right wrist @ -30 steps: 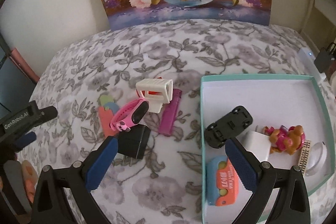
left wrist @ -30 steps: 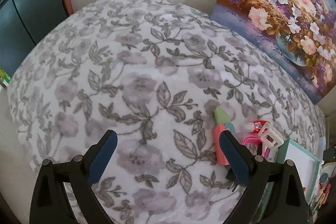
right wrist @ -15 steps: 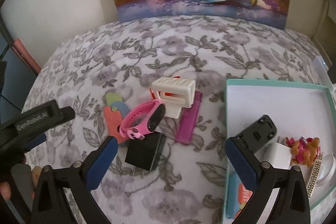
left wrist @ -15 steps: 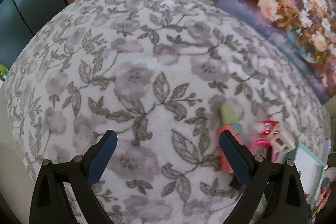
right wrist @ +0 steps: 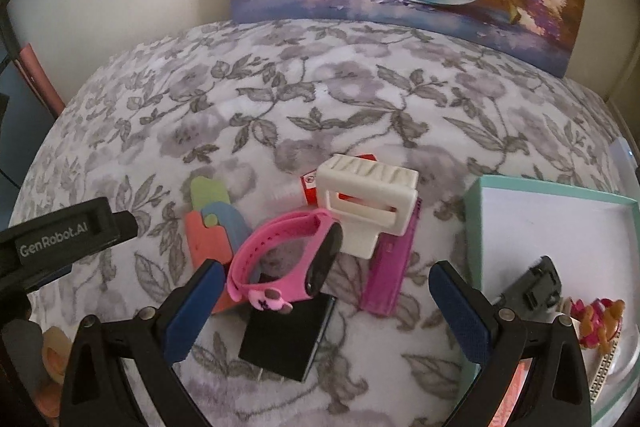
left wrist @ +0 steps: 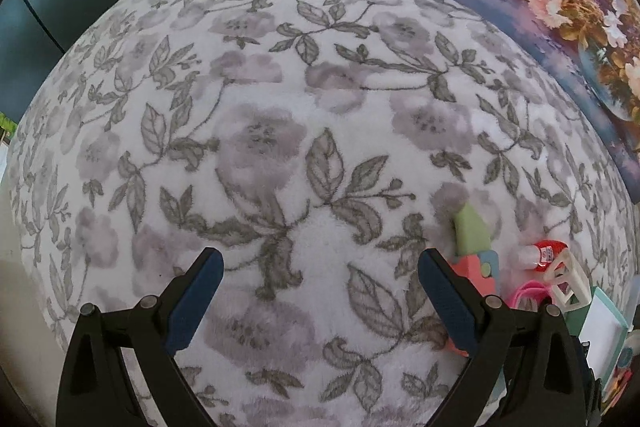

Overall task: Organize rigid objects
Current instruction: 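Move the left tool to the pink-and-teal carrot knife while the right moves to the pink bear figure, then grasp the pink bear figure with the right gripper while the left grasps the pink carrot knife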

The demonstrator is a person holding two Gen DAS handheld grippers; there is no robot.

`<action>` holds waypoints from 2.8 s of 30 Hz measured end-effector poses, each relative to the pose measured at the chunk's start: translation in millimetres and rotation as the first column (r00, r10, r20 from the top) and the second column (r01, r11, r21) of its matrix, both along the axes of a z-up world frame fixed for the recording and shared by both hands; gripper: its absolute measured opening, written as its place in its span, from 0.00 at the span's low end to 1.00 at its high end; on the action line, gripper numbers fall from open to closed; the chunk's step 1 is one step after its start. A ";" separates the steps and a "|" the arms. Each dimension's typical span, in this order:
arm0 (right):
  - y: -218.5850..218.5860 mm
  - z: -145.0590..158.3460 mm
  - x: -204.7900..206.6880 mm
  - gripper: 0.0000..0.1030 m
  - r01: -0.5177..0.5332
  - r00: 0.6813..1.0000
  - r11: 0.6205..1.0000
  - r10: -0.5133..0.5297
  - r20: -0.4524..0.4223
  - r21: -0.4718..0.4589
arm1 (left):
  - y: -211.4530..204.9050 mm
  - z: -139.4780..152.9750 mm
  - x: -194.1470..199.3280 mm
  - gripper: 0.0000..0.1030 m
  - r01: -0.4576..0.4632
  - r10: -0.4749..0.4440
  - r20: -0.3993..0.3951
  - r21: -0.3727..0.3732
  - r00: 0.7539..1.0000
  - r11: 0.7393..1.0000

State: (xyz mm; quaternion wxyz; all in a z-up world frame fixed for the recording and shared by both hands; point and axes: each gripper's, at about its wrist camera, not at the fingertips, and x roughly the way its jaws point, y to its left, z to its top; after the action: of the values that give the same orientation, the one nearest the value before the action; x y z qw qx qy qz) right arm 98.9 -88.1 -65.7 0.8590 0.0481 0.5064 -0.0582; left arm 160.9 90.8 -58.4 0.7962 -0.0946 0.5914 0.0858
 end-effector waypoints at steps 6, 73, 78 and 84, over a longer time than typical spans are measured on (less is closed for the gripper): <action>4.7 -9.3 6.2 1.00 -0.005 1.000 1.000 0.005 -0.015 -0.013 | 3.0 -10.0 3.9 0.95 -0.005 0.004 -0.026 -0.017 1.000 1.000; -74.7 44.2 -19.5 0.16 0.093 0.986 0.968 -0.122 0.114 0.233 | -103.9 -10.6 -3.2 0.94 0.290 -0.290 0.023 0.005 0.957 0.957; -79.0 43.9 -21.0 0.16 0.105 0.985 0.965 -0.135 0.110 0.239 | -112.7 -23.6 -2.6 0.92 0.305 -0.305 -0.004 0.054 0.952 0.951; -82.6 40.5 -20.8 0.16 0.106 0.985 0.962 -0.136 0.103 0.251 | -113.6 -21.7 -4.6 0.60 0.317 -0.319 0.024 0.045 0.948 0.947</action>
State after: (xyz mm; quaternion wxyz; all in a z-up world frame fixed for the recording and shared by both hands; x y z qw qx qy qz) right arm 78.1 -170.7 -25.2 0.8700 0.1881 0.4536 -0.0448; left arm 156.2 -22.8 -80.1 0.8104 0.0168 0.5847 -0.0332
